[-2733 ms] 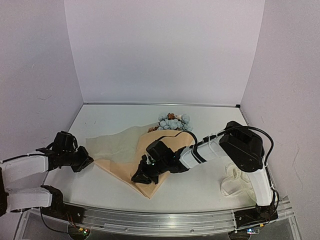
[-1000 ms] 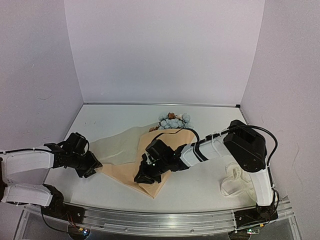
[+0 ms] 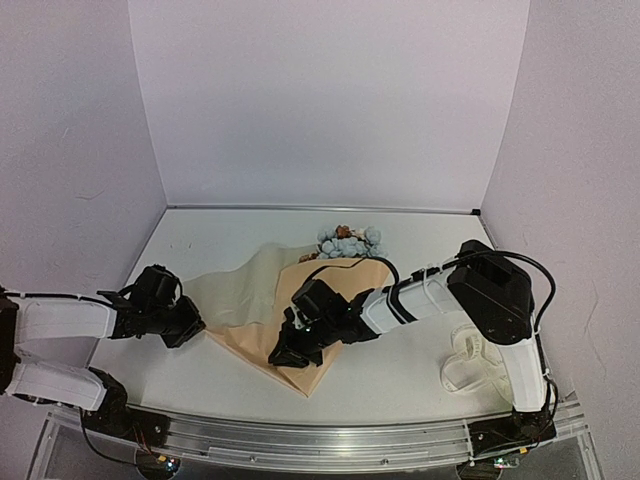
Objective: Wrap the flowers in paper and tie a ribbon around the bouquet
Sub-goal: Pick up the half-tied ribbon from the center of the board, then fold the 2/3-folded wrapping paper at the center of the board.
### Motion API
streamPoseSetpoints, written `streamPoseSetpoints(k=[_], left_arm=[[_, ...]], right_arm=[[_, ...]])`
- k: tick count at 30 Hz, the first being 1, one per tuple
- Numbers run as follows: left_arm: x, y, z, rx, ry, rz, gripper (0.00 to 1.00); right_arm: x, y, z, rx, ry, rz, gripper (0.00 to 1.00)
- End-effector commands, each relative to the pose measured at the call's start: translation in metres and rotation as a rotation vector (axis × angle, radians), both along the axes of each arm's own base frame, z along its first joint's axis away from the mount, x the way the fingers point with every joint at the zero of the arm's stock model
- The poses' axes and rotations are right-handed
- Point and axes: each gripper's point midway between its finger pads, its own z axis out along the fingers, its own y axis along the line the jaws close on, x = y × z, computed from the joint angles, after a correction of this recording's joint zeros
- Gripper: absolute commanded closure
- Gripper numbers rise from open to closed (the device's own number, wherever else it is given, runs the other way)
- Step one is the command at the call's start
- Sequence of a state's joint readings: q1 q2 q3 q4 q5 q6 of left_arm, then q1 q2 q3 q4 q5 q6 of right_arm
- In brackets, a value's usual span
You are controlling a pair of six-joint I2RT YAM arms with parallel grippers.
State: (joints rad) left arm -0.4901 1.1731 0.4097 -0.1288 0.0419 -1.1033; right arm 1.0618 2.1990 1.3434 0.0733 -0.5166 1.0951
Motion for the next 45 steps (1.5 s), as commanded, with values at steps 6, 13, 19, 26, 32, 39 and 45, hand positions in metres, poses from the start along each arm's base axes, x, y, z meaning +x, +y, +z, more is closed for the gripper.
streamPoseSetpoints(k=[6,13,19,26,32,39,45], left_arm=[[0.022,-0.017,0.088,-0.029,-0.304,-0.153,1.0],[0.033,-0.038,0.109,-0.038,-0.342,-0.26,1.0],[0.042,-0.049,0.117,-0.045,-0.351,-0.299,1.0],[0.044,-0.055,0.118,-0.047,-0.336,-0.329,1.0],[0.039,-0.057,0.119,-0.055,-0.33,-0.346,1.0],[0.019,-0.04,0.096,-0.037,-0.28,-0.303,1.0],[0.003,-0.032,0.079,-0.049,-0.265,-0.284,1.0]], right_arm=[[-0.018,-0.067,-0.059,-0.331,0.01,0.012,0.89],[-0.026,-0.074,-0.053,-0.398,-0.075,0.114,0.82],[-0.033,-0.075,-0.045,-0.429,-0.161,0.217,0.74],[-0.046,-0.079,-0.038,-0.526,-0.237,0.371,0.71],[-0.055,-0.08,-0.041,-0.617,-0.258,0.478,0.72],[-0.057,-0.067,-0.014,-0.538,-0.275,0.492,0.67],[-0.065,-0.048,0.052,-0.359,-0.305,0.51,0.55]])
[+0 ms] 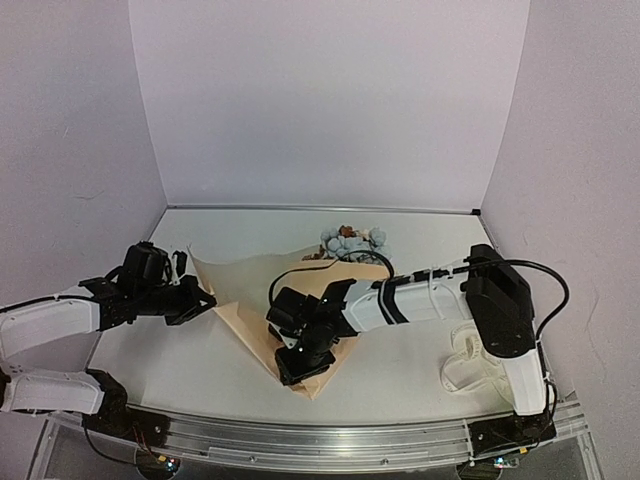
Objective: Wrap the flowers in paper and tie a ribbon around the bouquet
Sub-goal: Fold the 2/3-folded wrapping paper at the center of the board.
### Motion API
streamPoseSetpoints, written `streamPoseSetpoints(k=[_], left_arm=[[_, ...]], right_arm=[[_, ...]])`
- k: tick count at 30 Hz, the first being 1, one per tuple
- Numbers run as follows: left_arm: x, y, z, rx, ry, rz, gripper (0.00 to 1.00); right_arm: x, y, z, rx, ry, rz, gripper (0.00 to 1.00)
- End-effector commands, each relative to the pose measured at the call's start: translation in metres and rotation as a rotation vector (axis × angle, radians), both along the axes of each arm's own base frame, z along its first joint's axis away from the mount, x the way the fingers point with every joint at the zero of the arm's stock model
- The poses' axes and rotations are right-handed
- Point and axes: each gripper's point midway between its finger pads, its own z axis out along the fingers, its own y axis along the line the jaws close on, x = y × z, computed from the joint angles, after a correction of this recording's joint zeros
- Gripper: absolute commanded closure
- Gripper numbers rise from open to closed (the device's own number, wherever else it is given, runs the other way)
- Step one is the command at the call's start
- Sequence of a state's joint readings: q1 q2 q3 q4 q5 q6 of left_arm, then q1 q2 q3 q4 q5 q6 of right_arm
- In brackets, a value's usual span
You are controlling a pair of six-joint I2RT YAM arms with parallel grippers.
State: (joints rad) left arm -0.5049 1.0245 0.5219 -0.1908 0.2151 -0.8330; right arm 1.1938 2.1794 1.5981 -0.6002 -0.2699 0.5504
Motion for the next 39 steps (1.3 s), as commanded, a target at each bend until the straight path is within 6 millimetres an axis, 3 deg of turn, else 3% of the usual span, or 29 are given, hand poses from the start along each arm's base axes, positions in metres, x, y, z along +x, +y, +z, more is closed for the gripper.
streamPoseSetpoints(k=[1,4,9,13,15,17,21,25,30,39], left_arm=[[-0.001,0.008,-0.002,-0.006,-0.025,0.041,1.0],[-0.004,0.01,-0.002,-0.006,-0.029,0.043,1.0],[-0.008,0.011,-0.003,-0.004,-0.029,0.04,1.0],[-0.009,0.011,-0.003,-0.008,-0.03,0.032,1.0],[-0.009,0.009,-0.002,-0.015,-0.035,0.026,1.0],[-0.009,0.006,0.0,-0.02,-0.038,0.016,1.0],[-0.011,0.003,0.004,-0.026,-0.047,-0.003,1.0],[-0.011,-0.003,0.013,-0.035,-0.061,-0.027,1.0],[-0.014,-0.017,0.025,-0.044,-0.087,-0.078,1.0],[-0.025,-0.077,0.059,-0.063,-0.186,-0.26,1.0]], right_arm=[[-0.019,-0.009,0.055,0.056,0.043,0.052,0.53],[-0.02,-0.011,0.078,0.107,0.037,0.05,0.46],[-0.014,-0.036,0.093,0.124,0.019,-0.021,0.41],[-0.006,-0.074,0.084,0.063,-0.03,-0.102,0.42],[0.001,-0.093,0.072,0.019,-0.065,-0.149,0.48],[0.006,-0.099,0.059,0.02,-0.044,-0.212,0.55],[0.017,-0.094,0.043,0.026,-0.033,-0.262,0.61],[0.029,-0.068,0.036,0.064,-0.017,-0.293,0.71],[0.039,-0.042,0.037,0.114,0.016,-0.345,0.77],[0.04,-0.031,0.008,0.113,0.078,-0.407,0.8]])
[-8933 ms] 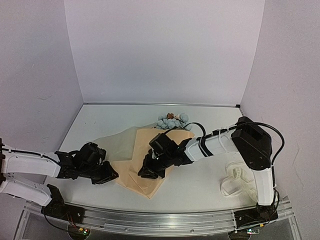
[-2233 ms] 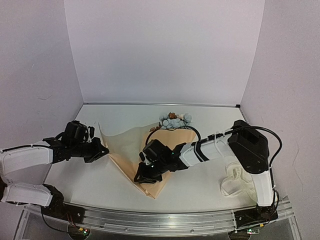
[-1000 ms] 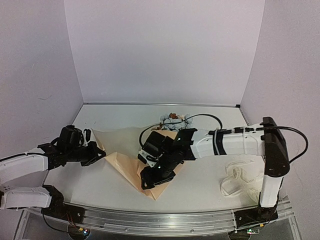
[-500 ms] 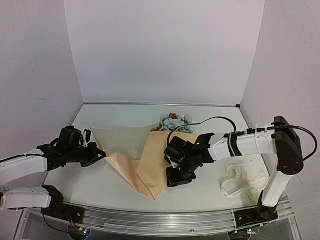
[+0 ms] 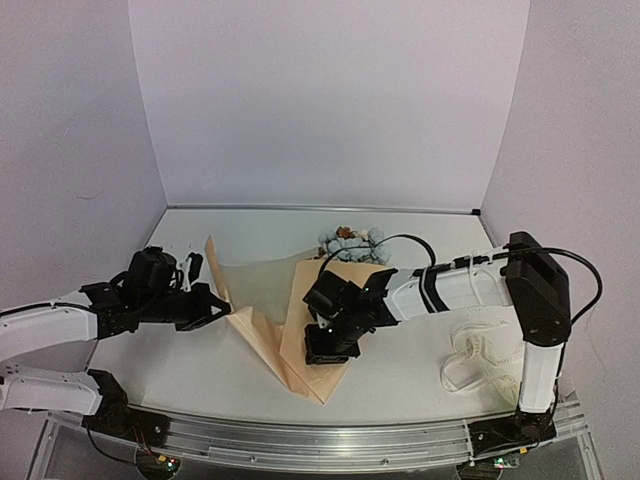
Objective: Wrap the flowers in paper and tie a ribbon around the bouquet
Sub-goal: Fold the 2/3-folded wrapping paper at the center of the board.
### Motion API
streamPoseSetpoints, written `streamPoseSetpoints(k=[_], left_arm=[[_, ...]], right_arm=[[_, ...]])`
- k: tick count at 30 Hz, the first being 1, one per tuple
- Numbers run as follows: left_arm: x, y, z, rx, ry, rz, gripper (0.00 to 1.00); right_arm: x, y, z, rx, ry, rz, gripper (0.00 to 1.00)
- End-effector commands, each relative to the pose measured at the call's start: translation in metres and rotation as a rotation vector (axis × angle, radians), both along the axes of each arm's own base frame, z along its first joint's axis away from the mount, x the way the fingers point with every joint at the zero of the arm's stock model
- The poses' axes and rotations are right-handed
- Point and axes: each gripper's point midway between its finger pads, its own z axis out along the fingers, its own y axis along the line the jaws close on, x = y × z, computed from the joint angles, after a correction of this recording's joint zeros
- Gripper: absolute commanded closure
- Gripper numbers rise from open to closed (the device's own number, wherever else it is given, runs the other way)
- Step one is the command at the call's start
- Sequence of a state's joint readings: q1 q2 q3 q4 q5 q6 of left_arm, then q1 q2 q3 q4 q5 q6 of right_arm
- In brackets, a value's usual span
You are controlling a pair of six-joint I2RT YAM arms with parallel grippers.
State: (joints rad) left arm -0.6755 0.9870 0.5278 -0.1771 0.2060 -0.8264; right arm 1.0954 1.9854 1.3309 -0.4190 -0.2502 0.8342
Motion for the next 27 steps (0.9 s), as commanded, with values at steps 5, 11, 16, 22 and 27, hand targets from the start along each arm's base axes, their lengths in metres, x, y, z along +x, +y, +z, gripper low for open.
streamPoseSetpoints(k=[5,11,16,22,27], left_arm=[[-0.001,-0.079,0.051,-0.032,-0.17,-0.225,1.0],[-0.004,-0.12,0.049,-0.014,-0.177,-0.325,1.0],[0.002,-0.116,0.049,0.008,-0.185,-0.282,1.0],[0.0,-0.095,0.053,-0.004,-0.21,-0.208,1.0],[-0.003,-0.09,0.057,-0.011,-0.221,-0.207,1.0]], right_arm=[[0.006,0.007,-0.022,0.014,0.042,-0.059,0.8],[0.013,0.002,-0.019,0.073,0.038,-0.11,0.78],[0.019,0.006,-0.002,0.132,0.023,-0.131,0.77],[0.04,0.035,0.002,0.282,0.084,-0.282,0.88],[0.05,0.052,0.003,0.345,0.117,-0.344,0.9]])
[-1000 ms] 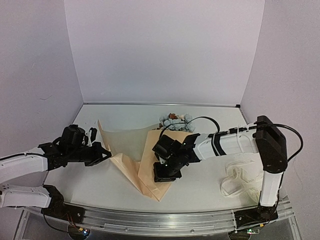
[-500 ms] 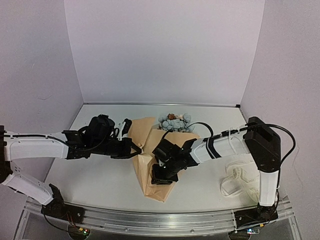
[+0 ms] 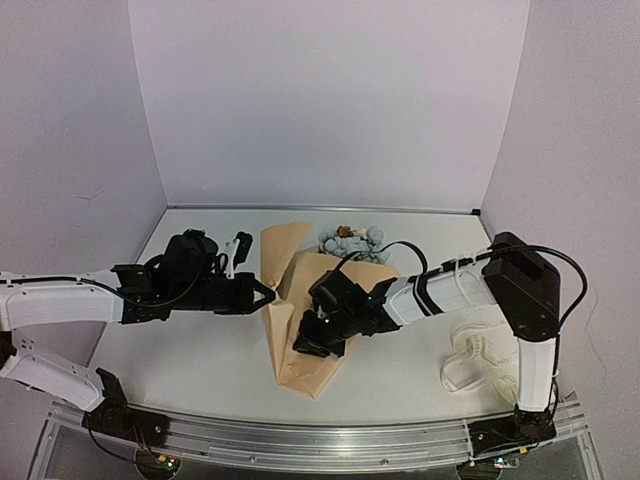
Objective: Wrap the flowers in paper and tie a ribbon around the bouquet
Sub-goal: Fold the 2/3-folded wrapping paper at the center of the board.
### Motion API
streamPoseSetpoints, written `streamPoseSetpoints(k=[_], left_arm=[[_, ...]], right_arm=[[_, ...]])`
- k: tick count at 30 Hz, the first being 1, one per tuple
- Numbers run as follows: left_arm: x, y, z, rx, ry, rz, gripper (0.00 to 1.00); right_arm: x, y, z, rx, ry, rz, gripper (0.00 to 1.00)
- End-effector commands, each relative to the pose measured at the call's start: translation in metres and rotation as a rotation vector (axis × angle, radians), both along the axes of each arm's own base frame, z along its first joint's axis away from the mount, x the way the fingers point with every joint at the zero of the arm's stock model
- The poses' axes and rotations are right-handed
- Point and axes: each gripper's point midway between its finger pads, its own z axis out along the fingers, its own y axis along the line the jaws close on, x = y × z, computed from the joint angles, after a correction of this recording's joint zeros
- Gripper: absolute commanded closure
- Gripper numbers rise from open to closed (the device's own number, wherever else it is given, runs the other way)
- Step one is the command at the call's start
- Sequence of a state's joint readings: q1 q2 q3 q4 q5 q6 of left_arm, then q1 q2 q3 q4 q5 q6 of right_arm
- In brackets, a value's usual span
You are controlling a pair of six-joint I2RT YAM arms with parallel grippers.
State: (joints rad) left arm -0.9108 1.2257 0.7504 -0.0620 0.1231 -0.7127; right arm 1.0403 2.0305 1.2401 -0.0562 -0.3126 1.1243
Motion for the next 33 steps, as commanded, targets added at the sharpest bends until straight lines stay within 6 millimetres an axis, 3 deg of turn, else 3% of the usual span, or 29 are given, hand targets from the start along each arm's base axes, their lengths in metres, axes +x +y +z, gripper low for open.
streamPoseSetpoints(k=[1,8,10,13,20,26,30,33], left_arm=[[0.0,0.002,0.014,-0.033,-0.038,0.007,1.0],[-0.006,-0.018,0.015,-0.042,-0.053,-0.092,1.0],[-0.007,-0.026,0.017,-0.053,-0.064,-0.119,1.0],[-0.009,-0.032,0.013,-0.049,-0.057,-0.143,1.0],[-0.006,-0.041,0.001,-0.027,-0.036,-0.166,1.0],[-0.005,-0.05,0.0,-0.026,-0.027,-0.19,1.0],[-0.006,-0.056,-0.006,-0.015,-0.006,-0.216,1.0],[-0.007,-0.061,-0.012,-0.003,0.012,-0.236,1.0]], right_arm=[[0.017,0.024,0.005,0.096,0.028,-0.087,0.9],[0.016,0.016,-0.03,0.046,0.075,-0.121,0.91],[0.018,0.01,-0.031,0.064,0.071,-0.137,0.91],[0.021,-0.001,-0.017,0.079,0.043,-0.134,0.91],[0.016,-0.018,0.039,0.142,-0.051,-0.097,0.9],[0.004,-0.044,0.048,0.105,-0.091,-0.071,0.9],[-0.005,-0.073,0.055,0.071,-0.152,-0.07,0.88],[-0.005,-0.093,0.065,0.066,-0.204,-0.09,0.8]])
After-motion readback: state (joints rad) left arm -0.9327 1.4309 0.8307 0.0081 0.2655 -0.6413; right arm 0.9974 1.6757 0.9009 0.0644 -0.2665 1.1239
